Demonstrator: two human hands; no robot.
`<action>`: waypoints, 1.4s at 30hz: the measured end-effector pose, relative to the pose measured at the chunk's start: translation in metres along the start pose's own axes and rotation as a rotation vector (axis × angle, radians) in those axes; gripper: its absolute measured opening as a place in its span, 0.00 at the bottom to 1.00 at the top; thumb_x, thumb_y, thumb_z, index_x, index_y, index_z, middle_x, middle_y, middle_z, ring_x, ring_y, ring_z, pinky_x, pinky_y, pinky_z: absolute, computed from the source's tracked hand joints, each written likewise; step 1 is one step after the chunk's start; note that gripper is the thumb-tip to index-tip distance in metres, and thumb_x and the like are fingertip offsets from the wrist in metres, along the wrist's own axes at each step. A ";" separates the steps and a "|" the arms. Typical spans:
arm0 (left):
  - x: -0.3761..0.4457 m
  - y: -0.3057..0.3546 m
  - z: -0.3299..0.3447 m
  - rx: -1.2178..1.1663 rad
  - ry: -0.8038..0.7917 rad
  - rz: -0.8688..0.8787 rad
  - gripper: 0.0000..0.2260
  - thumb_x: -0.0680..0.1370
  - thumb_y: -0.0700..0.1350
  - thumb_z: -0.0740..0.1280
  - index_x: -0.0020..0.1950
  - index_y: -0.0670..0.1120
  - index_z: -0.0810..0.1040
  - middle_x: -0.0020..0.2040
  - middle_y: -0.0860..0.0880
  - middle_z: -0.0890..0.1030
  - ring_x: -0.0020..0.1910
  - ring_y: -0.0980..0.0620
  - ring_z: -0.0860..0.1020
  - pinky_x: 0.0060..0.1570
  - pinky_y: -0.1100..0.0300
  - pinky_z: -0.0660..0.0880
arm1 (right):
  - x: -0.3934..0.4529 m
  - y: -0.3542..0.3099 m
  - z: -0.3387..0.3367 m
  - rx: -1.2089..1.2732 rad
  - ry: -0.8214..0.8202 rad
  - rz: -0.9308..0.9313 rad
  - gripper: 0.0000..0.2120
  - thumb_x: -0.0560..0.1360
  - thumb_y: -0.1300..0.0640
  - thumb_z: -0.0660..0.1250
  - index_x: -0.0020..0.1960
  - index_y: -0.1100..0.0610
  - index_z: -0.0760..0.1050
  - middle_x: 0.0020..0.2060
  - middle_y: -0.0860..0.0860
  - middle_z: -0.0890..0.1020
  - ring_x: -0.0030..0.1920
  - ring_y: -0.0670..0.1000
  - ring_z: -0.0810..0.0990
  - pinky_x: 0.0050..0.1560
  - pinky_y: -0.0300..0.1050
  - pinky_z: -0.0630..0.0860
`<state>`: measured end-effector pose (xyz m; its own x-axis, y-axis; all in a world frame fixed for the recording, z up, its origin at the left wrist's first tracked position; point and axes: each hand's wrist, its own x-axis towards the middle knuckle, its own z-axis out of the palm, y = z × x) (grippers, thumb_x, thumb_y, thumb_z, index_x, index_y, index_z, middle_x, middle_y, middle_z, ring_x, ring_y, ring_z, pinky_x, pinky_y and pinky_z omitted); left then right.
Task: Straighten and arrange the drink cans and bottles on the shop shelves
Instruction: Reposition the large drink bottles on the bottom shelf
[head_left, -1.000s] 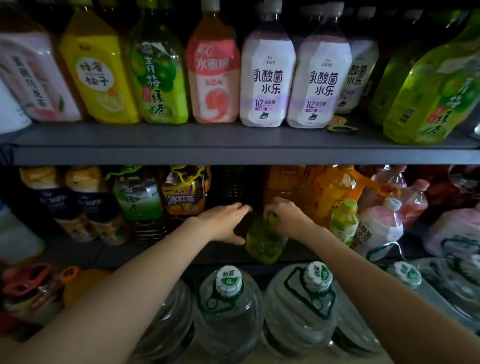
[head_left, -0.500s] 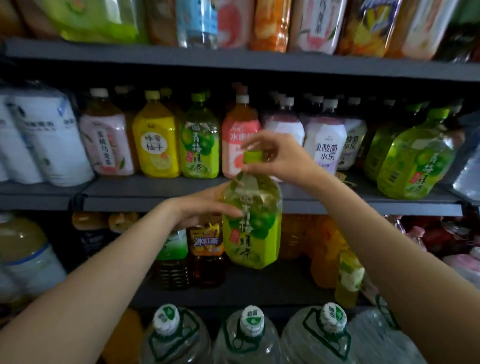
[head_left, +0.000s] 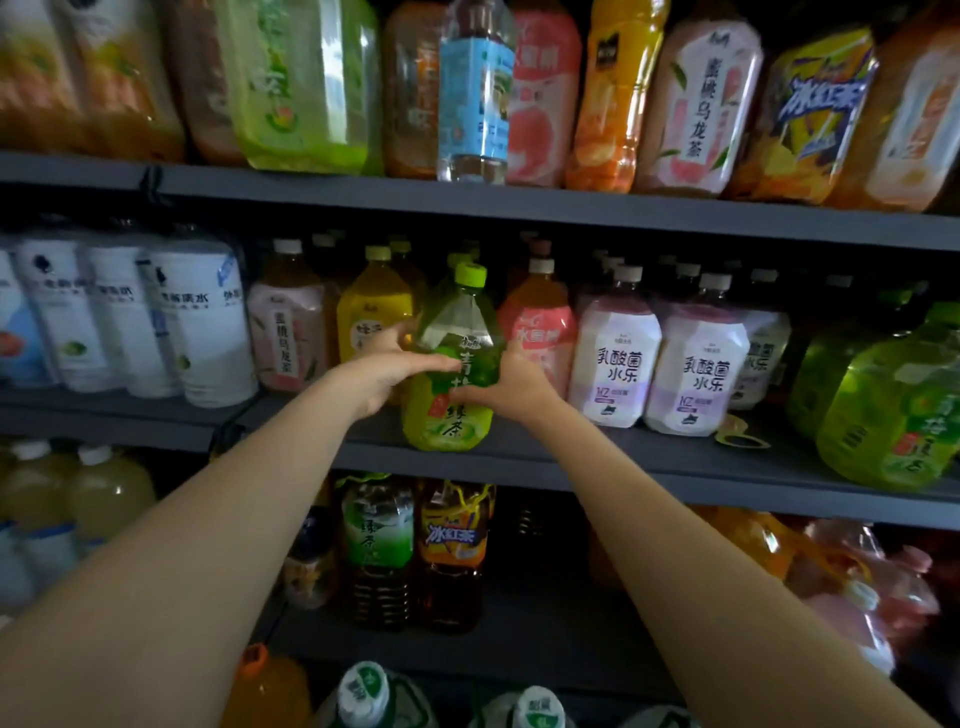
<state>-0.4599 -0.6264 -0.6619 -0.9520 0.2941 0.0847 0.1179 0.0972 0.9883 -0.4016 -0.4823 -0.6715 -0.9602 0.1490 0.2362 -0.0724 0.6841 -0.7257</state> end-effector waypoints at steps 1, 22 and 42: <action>0.002 -0.003 -0.001 0.014 0.007 -0.010 0.35 0.66 0.41 0.76 0.70 0.47 0.65 0.58 0.50 0.75 0.60 0.51 0.72 0.63 0.53 0.69 | 0.007 -0.002 0.007 -0.021 0.033 0.014 0.38 0.67 0.56 0.76 0.67 0.63 0.58 0.61 0.58 0.73 0.63 0.57 0.73 0.59 0.44 0.72; -0.017 0.037 0.008 0.470 0.636 0.972 0.11 0.73 0.38 0.65 0.55 0.40 0.74 0.49 0.47 0.72 0.41 0.57 0.72 0.42 0.67 0.70 | -0.004 -0.062 -0.009 -0.091 0.857 -0.660 0.07 0.72 0.66 0.61 0.50 0.65 0.72 0.47 0.60 0.74 0.47 0.58 0.74 0.45 0.47 0.71; 0.050 0.204 0.009 0.225 0.316 0.404 0.22 0.78 0.49 0.61 0.71 0.45 0.64 0.59 0.52 0.74 0.61 0.51 0.72 0.53 0.65 0.67 | 0.095 -0.142 -0.112 0.240 0.399 -0.295 0.23 0.72 0.58 0.68 0.63 0.62 0.65 0.57 0.58 0.76 0.56 0.57 0.76 0.55 0.56 0.75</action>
<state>-0.4808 -0.5834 -0.4568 -0.8529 0.0542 0.5193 0.5154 0.2468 0.8207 -0.4521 -0.4857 -0.4735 -0.7167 0.2662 0.6446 -0.4274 0.5627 -0.7076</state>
